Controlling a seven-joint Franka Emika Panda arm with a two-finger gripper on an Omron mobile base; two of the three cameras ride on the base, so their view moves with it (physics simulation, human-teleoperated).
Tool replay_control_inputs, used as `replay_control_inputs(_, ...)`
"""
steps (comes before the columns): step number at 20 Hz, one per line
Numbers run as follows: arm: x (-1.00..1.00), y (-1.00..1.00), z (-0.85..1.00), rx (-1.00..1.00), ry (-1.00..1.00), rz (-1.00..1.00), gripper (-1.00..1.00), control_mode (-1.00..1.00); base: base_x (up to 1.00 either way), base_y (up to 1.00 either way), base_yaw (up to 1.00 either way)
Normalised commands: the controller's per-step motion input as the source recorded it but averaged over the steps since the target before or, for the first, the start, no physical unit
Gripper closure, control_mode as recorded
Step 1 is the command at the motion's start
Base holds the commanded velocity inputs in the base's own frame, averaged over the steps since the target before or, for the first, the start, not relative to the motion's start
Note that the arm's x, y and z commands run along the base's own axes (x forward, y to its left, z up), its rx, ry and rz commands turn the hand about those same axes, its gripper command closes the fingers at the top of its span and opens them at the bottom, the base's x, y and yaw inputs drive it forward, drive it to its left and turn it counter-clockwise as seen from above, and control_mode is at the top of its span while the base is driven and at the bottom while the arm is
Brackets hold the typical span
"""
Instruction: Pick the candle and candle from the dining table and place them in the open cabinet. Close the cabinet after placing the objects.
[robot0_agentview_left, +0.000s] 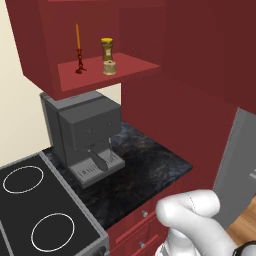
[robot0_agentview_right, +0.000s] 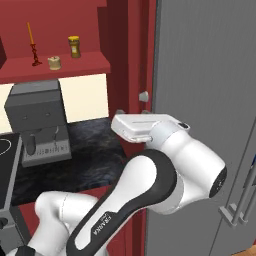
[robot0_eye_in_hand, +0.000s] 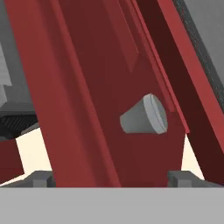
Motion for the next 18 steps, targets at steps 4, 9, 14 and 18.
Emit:
replay_control_inputs(4,0.41,1.00,-0.29,0.01,0.00,0.02,-1.00,-1.00,0.00,0.00,0.00)
replay_control_inputs(9,0.33,1.00,-0.34,0.00,0.00,0.00,-1.00,-1.00,0.00,0.00,0.00)
replay_control_inputs(14,0.67,1.00,-0.20,0.00,0.00,0.00,-1.00,-1.00,0.00,0.00,0.00)
replay_control_inputs(18,0.97,1.00,-0.22,0.04,0.00,0.00,-1.00,-1.00,0.00,0.00,0.00)
